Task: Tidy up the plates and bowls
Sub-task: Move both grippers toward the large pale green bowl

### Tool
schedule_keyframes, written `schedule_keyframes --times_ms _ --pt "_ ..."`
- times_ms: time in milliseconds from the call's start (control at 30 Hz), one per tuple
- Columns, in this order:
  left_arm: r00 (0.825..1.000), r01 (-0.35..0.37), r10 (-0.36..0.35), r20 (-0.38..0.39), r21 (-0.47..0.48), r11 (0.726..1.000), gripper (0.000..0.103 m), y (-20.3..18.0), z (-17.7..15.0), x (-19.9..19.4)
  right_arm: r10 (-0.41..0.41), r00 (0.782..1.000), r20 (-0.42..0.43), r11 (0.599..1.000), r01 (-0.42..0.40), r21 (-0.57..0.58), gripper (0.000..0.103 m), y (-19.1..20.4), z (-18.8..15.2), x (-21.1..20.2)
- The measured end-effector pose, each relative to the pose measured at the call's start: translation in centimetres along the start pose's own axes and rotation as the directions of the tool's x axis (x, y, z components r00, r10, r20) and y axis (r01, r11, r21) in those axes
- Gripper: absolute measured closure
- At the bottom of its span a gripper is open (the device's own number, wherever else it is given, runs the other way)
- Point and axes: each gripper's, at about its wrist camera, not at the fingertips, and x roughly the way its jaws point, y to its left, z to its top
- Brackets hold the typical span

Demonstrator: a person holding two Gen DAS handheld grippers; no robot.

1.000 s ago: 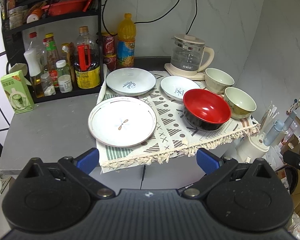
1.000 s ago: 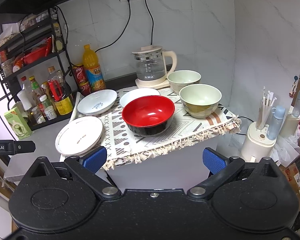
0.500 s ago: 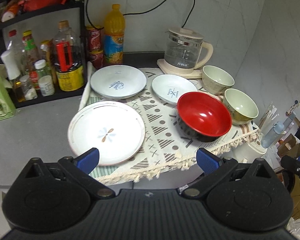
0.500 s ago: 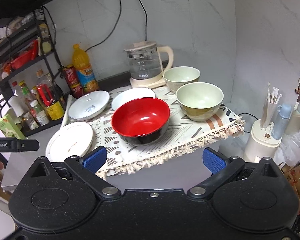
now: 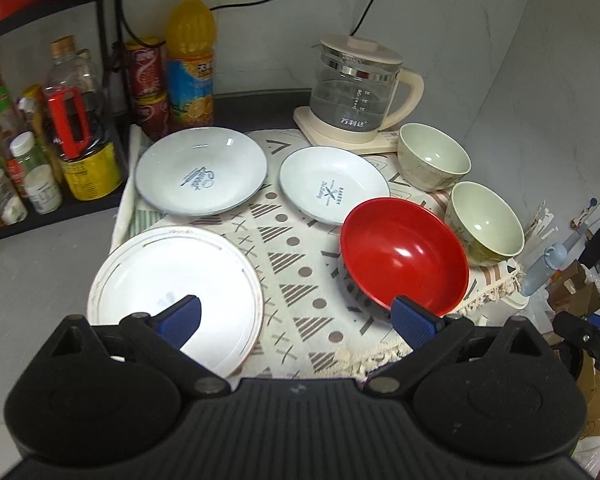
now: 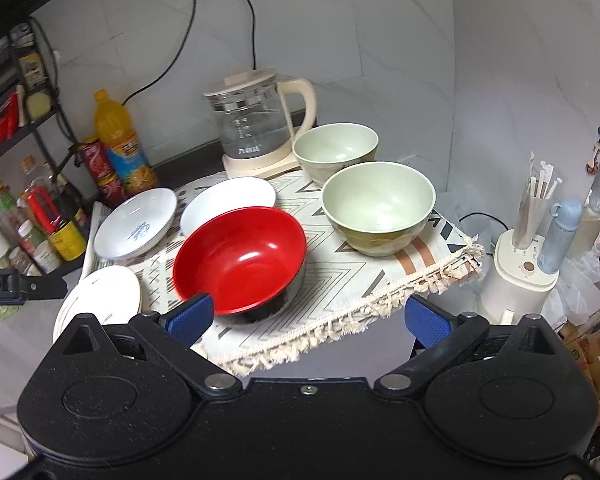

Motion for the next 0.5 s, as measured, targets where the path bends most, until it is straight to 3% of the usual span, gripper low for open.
schedule_keyframes --times_ms 500 --pt "0.996 0.069 -0.063 -0.068 0.086 0.994 0.005 -1.1 4.4 5.3 -0.095 0.993 -0.069 0.992 0.101 0.082 0.012 -0.6 2.3 5.4"
